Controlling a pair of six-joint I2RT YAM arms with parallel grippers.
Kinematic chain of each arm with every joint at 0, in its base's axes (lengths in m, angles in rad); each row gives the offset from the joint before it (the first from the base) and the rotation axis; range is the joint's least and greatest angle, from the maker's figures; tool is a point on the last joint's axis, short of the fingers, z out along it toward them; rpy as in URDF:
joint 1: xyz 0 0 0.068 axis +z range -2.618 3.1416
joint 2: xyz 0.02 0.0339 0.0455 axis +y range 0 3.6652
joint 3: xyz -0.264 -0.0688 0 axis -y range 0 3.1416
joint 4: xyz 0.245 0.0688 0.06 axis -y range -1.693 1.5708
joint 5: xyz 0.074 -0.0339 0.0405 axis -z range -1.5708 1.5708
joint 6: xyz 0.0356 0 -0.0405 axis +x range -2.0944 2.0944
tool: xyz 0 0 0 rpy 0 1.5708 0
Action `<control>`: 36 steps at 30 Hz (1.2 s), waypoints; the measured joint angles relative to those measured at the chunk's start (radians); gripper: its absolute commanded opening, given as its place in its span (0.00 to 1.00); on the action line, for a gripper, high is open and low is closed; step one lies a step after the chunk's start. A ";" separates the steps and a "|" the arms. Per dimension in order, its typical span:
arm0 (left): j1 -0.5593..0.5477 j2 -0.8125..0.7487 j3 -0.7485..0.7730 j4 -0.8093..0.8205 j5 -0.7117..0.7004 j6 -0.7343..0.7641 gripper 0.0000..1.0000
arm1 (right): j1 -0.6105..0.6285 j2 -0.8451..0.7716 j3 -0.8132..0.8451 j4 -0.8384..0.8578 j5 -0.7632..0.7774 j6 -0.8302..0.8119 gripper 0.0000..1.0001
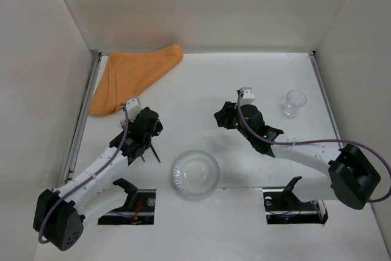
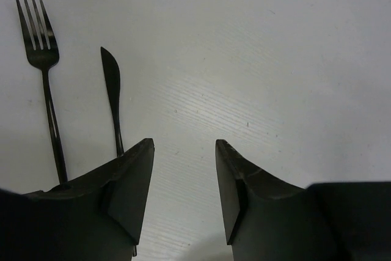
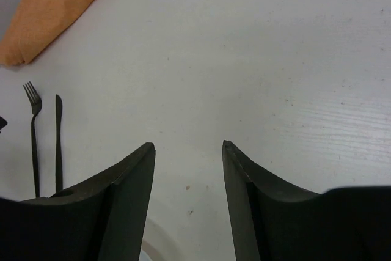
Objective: Set the dinner table for one person
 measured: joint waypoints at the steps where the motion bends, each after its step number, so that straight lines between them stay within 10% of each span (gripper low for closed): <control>1: 0.000 0.005 -0.003 0.003 0.004 -0.001 0.45 | 0.000 0.000 -0.001 0.000 0.000 0.000 0.54; 6: 0.027 -0.026 -0.048 0.024 0.029 -0.003 0.46 | -0.008 -0.001 -0.013 0.020 -0.001 0.004 0.47; 14: 0.125 -0.044 -0.063 0.047 0.028 -0.002 0.51 | -0.034 -0.001 -0.032 0.033 -0.001 0.024 0.06; 28: 0.397 0.426 0.178 0.257 0.099 -0.009 0.56 | -0.052 0.000 -0.032 0.030 -0.027 0.037 0.14; 36: 0.417 0.790 0.453 0.356 0.131 -0.008 0.57 | -0.054 0.003 -0.032 0.030 -0.055 0.044 0.39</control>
